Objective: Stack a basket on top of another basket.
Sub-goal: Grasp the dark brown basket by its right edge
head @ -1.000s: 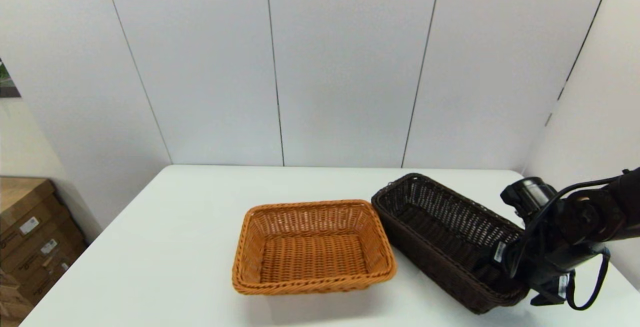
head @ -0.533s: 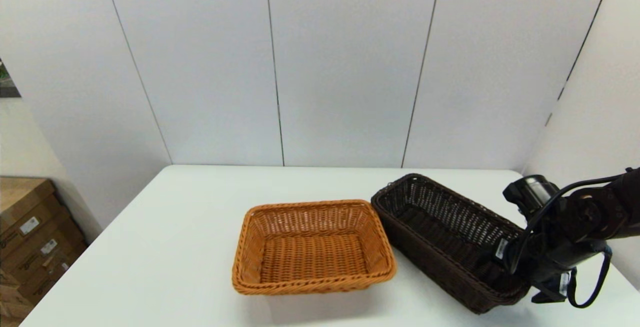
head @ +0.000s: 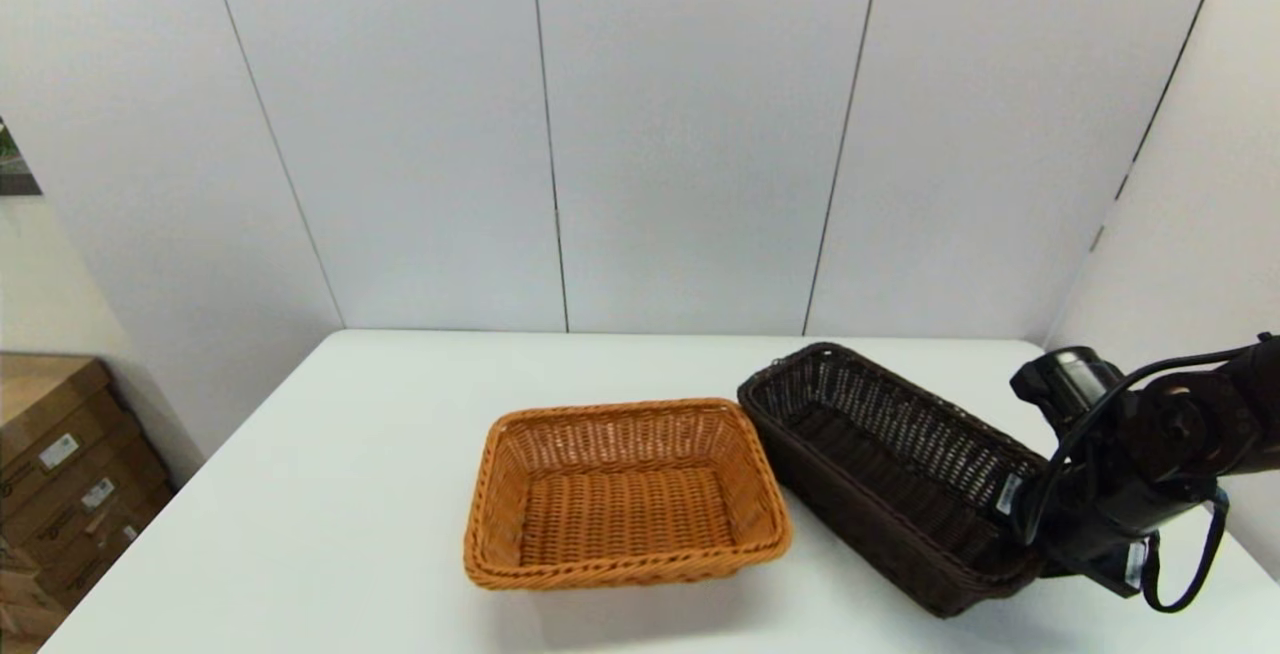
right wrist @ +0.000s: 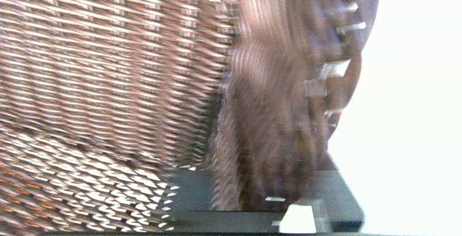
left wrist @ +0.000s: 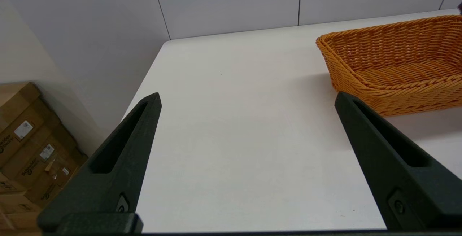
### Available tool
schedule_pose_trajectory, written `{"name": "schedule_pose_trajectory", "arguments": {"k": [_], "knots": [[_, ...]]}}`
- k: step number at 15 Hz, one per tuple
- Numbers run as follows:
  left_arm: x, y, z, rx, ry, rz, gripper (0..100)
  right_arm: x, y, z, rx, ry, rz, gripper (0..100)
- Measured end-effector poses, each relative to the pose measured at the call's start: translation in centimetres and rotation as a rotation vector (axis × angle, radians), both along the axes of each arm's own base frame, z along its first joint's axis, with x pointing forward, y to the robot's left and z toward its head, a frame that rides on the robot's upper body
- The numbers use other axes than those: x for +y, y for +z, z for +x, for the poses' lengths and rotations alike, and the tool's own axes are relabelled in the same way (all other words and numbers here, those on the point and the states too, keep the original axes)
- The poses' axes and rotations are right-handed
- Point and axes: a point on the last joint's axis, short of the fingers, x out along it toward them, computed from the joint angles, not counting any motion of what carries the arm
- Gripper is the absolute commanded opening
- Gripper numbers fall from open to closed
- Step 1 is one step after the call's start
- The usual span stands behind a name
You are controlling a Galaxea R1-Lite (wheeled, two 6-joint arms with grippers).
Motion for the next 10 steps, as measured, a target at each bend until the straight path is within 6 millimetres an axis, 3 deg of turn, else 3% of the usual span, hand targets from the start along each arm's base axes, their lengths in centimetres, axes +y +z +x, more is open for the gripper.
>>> {"name": "schedule_pose_trajectory", "arguments": {"k": [7, 10], "knots": [[0.0, 0.0, 0.0, 0.000, 0.000, 0.000, 100, -0.9, 0.6, -0.1, -0.019, -0.033, 0.005, 0], [0.0, 0.0, 0.0, 0.000, 0.000, 0.000, 100, -2.0, 1.8, 0.4, -0.067, -0.094, 0.015, 0]]}}
